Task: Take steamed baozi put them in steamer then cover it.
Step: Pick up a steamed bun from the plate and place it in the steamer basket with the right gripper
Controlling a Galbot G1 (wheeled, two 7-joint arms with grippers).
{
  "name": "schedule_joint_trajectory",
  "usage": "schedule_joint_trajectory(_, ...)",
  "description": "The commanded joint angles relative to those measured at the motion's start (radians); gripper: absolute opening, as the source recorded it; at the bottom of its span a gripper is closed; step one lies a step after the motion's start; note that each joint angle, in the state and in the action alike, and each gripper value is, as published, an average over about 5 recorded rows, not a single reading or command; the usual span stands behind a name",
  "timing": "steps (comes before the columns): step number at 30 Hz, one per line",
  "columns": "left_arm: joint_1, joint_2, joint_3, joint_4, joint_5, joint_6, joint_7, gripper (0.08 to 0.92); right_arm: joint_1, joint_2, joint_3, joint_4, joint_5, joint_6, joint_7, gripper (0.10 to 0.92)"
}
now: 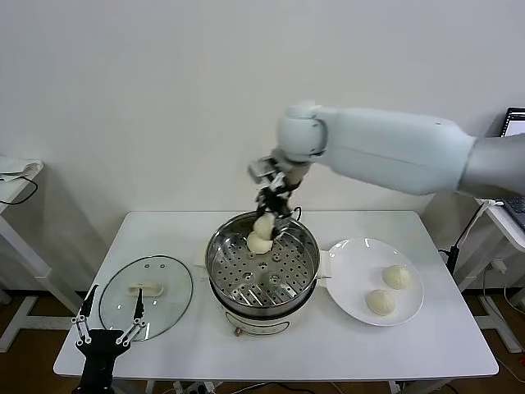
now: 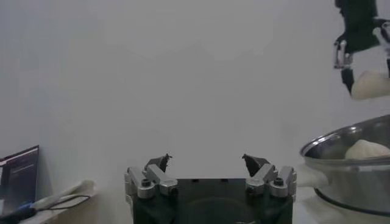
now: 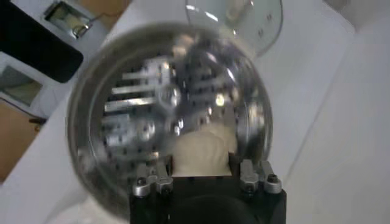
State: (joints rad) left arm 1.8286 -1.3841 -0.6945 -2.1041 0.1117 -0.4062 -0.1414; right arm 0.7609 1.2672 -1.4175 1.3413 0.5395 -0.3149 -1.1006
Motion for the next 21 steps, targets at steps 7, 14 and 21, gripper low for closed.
schedule_joint_trajectory(7, 0.006, 0.003, 0.002, -0.003, -0.003, -0.005, -0.003, 0.823, -0.063, 0.186, -0.08, -0.016, 0.083, -0.11, 0.179, 0.611)
schedule_joint_trajectory(14, 0.005, 0.009, -0.002, -0.003, -0.005, -0.007, -0.006, 0.823, -0.118, 0.205, -0.084, -0.056, 0.069, -0.121, 0.201, 0.611)
schedule_joint_trajectory(21, 0.003, 0.008, -0.001, 0.002, -0.006, -0.01, -0.01, 0.823, -0.164, 0.194, -0.082, -0.061, 0.049, -0.123, 0.211, 0.626)
